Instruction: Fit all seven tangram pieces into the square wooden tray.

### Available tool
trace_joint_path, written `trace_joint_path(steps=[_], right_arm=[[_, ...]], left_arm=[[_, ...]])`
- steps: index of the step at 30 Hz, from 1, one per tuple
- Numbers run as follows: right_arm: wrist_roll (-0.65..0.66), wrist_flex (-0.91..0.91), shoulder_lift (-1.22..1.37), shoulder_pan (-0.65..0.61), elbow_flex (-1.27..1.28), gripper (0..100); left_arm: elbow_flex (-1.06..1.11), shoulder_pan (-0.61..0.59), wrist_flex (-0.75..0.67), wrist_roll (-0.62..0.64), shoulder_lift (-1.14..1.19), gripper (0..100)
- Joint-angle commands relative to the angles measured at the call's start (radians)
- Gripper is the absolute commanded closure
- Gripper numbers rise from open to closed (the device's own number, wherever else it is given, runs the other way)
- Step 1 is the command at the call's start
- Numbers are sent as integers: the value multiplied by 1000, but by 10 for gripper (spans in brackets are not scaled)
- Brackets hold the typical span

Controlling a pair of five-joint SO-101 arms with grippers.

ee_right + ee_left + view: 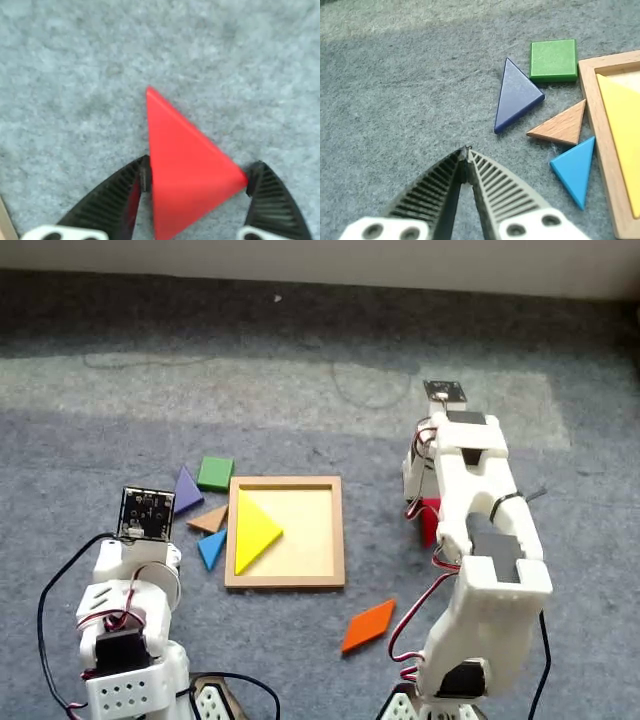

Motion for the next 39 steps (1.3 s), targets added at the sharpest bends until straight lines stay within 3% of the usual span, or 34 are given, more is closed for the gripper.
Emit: trace_joint_path(steps=[1, 11, 26, 34, 39], right_arm=[[8, 13, -12, 10, -39, 711], [6, 56, -16, 1, -38, 715], [8, 136, -255, -79, 21, 748], [5, 242, -352, -300, 24, 748], [-66, 236, -354, -237, 16, 731]], left_arm=[[-10, -5, -20, -5, -4, 992], [-10, -5, -20, -5, -4, 992], [-10, -5, -20, -5, -4, 992], [-10, -7, -21, -5, -4, 992], [-10, -7, -17, -5, -4, 992]])
